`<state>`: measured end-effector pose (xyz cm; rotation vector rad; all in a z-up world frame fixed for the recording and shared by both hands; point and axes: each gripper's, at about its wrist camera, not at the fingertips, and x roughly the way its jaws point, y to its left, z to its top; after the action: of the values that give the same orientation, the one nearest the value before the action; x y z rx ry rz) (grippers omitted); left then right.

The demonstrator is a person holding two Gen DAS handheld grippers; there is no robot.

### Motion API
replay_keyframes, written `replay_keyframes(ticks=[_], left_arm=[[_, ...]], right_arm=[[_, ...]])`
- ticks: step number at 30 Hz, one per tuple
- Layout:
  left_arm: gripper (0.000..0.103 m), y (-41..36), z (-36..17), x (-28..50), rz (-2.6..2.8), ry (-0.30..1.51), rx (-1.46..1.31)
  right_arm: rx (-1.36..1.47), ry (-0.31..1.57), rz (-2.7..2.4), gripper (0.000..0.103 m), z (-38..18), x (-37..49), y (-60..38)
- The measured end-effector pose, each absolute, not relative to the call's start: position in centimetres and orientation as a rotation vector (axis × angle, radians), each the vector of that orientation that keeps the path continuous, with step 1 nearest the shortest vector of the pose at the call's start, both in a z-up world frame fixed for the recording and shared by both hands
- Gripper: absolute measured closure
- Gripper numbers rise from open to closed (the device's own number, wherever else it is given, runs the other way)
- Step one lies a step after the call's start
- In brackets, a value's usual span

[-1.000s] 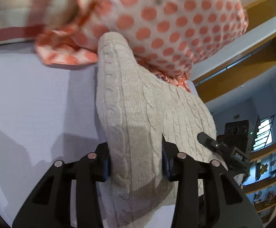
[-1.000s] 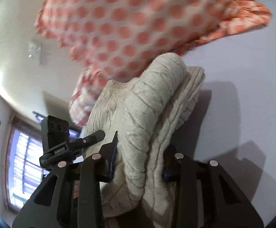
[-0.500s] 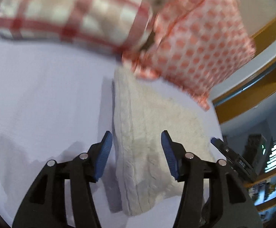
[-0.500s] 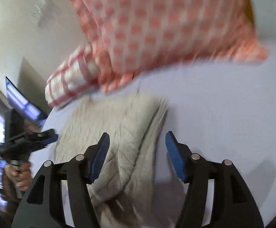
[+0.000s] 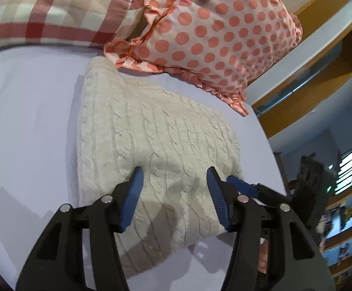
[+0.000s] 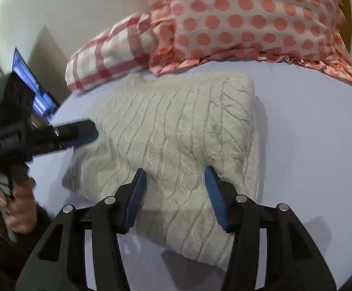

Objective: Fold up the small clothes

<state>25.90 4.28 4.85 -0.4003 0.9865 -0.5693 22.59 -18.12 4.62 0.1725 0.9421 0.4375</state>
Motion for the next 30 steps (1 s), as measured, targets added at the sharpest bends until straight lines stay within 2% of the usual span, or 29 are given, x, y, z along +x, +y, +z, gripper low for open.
replay_keyframes(ticks=[3,5,6,7,10,15,20,30], left_arm=[[0.047,4.7,5.7,24.4,-0.579,0.969,-0.392],[0.042,5.8,7.0,21.8,-0.581,0.928,-0.367],[0.036,6.3,7.6,20.6,-0.562,0.903,-0.339],[0.027,6.8,8.0,19.1,-0.535,0.879,-0.31],[0.008,8.4,8.0,13.6,-0.383,0.82,-0.198],[0.007,7.6,4.5,8.8,-0.255,0.859,-0.111],[0.007,5.8,2.0,7.7,-0.198,0.894,-0.035],[0.007,6.0,0.7,7.7,-0.132,0.896,-0.007]], right_arm=[[0.149,0.937,0.399,0.049,5.3,22.3,-17.3],[0.141,0.884,0.395,0.036,6.4,20.3,-17.3],[0.122,0.84,0.376,0.019,7.0,18.6,-17.5],[0.101,0.792,0.352,0.009,7.7,16.6,-17.9],[0.057,0.71,0.287,0.001,8.1,11.9,-18.0],[0.004,0.761,0.162,0.001,5.5,8.1,-16.5],[-0.011,0.784,0.097,0.001,3.6,7.1,-15.7],[0.002,0.844,0.089,0.001,1.6,7.3,-15.3]])
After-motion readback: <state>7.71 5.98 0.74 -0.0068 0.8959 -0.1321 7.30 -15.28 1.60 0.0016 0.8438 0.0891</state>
